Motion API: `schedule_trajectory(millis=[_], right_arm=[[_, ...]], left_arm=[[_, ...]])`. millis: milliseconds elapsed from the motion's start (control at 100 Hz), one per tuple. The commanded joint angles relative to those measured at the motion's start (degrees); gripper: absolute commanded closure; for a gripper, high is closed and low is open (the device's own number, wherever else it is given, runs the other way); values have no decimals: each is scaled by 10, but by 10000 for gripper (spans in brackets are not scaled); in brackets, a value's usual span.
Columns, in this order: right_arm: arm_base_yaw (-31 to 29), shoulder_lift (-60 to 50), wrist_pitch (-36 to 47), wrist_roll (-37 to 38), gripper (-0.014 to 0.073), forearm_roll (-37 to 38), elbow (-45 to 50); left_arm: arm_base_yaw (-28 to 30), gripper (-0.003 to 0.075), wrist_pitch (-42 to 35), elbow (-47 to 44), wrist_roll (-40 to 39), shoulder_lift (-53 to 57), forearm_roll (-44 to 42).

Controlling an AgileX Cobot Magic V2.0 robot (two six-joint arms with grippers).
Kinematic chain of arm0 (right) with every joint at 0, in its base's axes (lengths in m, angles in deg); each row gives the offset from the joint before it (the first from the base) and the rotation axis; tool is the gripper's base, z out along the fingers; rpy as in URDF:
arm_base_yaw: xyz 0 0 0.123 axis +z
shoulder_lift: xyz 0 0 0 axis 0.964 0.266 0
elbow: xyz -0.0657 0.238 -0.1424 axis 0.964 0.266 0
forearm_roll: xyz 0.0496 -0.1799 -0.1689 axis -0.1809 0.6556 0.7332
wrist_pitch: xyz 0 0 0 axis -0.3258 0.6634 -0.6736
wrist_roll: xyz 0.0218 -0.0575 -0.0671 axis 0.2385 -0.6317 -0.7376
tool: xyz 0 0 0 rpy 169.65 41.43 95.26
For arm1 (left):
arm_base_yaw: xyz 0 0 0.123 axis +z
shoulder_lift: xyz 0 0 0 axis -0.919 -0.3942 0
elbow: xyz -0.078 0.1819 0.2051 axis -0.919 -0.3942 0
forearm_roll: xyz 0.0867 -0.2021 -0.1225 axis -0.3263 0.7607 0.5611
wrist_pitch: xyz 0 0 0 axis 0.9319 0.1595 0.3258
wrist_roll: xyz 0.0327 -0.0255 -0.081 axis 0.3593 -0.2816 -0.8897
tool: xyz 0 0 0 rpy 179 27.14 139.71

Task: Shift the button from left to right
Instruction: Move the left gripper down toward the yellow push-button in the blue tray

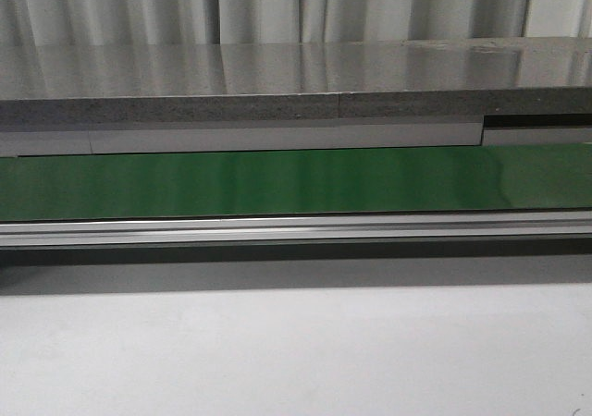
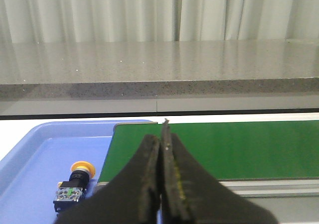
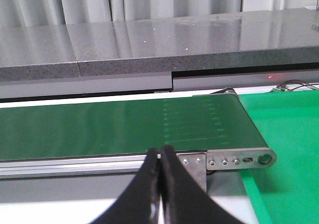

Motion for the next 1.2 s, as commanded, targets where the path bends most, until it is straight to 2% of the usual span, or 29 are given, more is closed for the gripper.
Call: schedule_trajectory(millis=[0,130,440,560,700,940,990,1060,1130,1190], right_arm=[[2,-10,47,0,660,3,-10],[2,-10,47,0,660,3,-10],[2,-10,47,0,660,3,-10],[2,-10,47,0,660,3,-10],[2,-10,47,0,660,3,-10],[2,-10,47,0,660,3,-10],[2,-10,47,0,660,3,-10],[2,-10,47,0,660,3,-10],[2,-10,47,0,660,3,-10],[2,-10,47,0,660,3,-10]], left_arm=[[-3,741,-33,57,-5,-24,30],[-3,741,14,130,-5,-78,53],[-3,741,306,343,-5,-268,52],[-3,741,379,399,-5,-332,52],[-3,741,413,423,-5,-384,52],[-3,735,417,426,-5,-428,46],[-3,708,418,426,-4,-431,46],[-3,619,418,426,-4,-431,36],[-3,472,418,426,-4,-431,31],[-3,304,418,426,-4,-431,25]])
